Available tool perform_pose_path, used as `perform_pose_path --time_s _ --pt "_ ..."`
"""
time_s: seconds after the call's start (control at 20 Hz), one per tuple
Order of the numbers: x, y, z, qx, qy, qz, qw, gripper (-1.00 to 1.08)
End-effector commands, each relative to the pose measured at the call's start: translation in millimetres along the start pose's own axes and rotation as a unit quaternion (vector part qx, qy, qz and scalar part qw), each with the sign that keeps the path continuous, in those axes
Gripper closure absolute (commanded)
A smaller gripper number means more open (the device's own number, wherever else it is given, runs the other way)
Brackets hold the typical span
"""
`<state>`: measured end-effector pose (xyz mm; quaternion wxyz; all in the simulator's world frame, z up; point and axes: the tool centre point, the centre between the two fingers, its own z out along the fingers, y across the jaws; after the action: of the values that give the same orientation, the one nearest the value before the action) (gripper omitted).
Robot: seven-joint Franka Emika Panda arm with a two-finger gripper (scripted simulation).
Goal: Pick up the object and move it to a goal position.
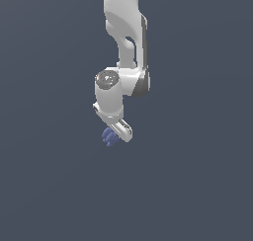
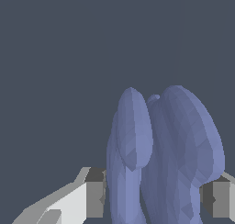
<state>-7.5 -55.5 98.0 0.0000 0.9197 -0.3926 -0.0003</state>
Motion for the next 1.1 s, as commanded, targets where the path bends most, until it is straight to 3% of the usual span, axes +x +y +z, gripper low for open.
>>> perform_pose_path --time_s 0.0,0.45,1.05 --pt "-5.3 -2.6 -4.3 0.0 0.0 0.0 1.0 1.08" --pt "-53.9 -20.8 -39.5 0.0 0.0 0.0 1.0 1.08" --pt "-168.9 -65.8 -124.8 -0.001 0.002 0.0 1.0 1.08"
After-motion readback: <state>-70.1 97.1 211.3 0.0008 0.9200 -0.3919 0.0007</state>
